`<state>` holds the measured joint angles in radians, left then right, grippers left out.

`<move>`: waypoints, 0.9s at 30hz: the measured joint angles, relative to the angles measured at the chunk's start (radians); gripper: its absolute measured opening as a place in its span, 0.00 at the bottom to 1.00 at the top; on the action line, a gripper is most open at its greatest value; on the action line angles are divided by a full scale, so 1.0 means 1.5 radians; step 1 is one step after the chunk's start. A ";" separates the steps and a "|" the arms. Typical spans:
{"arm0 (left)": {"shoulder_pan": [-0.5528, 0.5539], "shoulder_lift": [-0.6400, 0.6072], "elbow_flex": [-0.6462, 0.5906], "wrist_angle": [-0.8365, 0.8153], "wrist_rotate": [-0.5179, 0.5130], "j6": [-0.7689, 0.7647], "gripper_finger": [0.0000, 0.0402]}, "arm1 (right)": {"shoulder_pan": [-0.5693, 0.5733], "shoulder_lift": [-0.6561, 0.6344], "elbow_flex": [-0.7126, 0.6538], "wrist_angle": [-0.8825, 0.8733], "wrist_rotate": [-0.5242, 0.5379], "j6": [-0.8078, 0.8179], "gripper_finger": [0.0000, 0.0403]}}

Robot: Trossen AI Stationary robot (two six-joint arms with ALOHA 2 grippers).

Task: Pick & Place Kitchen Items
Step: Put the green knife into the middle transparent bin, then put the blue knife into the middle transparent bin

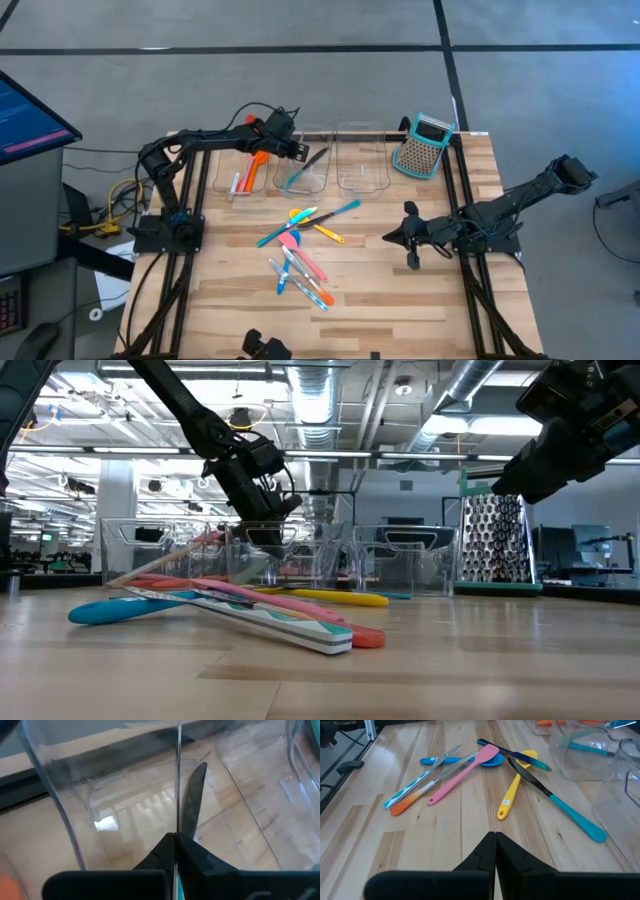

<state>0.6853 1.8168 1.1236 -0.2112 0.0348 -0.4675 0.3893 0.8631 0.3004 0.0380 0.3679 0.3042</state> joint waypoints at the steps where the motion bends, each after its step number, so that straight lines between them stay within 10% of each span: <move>1: 0.000 0.000 0.000 0.002 -0.003 0.000 0.01 | 0.000 0.000 0.000 0.000 0.000 0.000 0.00; 27: -0.040 -0.015 0.000 0.161 -0.029 0.117 0.00 | 0.000 -0.001 0.000 0.030 0.000 0.001 0.00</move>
<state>0.6259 1.7946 1.1240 0.0300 -0.0081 -0.2922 0.3897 0.8616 0.3008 0.0832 0.3677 0.3061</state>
